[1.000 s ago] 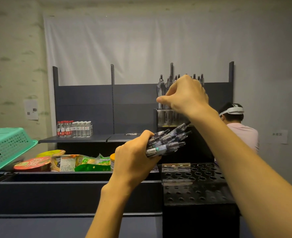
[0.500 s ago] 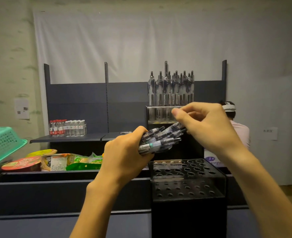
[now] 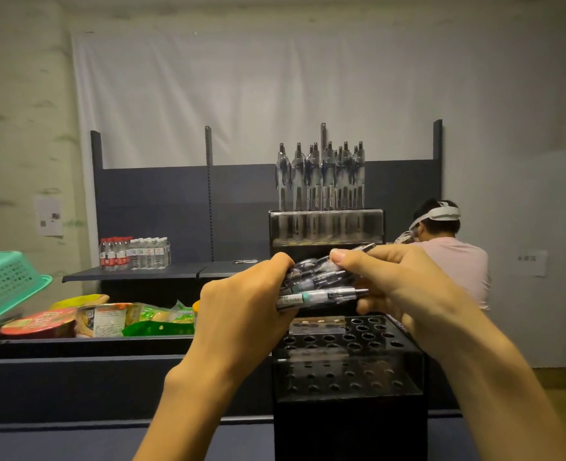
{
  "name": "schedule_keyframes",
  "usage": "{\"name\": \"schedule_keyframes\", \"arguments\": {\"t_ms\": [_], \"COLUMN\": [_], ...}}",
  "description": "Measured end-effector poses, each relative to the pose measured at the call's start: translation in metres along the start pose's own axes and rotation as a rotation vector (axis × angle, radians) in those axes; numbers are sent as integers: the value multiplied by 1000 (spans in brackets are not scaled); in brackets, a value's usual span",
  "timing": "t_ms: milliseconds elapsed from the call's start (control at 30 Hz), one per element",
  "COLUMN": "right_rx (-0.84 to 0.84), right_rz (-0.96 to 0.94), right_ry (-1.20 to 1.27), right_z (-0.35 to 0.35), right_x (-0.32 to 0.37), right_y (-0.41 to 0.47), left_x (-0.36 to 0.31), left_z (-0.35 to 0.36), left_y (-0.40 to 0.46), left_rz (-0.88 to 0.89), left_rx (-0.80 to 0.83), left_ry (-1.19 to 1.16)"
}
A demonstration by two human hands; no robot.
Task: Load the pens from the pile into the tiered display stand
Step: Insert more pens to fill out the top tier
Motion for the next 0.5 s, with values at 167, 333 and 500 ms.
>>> {"name": "schedule_keyframes", "arguments": {"t_ms": [167,333,500], "right_rx": [5,-80,-140], "right_rz": [65,50,4], "right_ry": [-25,28,73], "right_z": [3,1,-1], "right_x": [-6,-10,-10], "right_y": [0,6,6], "left_x": [2,2,5], "left_z": [1,3,3], "left_y": [1,0,-1], "left_rz": [-10,-12,-46], "left_rx": [48,53,42], "left_ry": [55,76,69]}}
Point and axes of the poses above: each hand's wrist, its own y-axis towards the middle knuckle, its own z-axis out of the palm, x = y × z, the point moved 9 cm from there along y, towards the middle knuckle, and after that the axes turned 12 degrees about z, right-handed, at the moved point
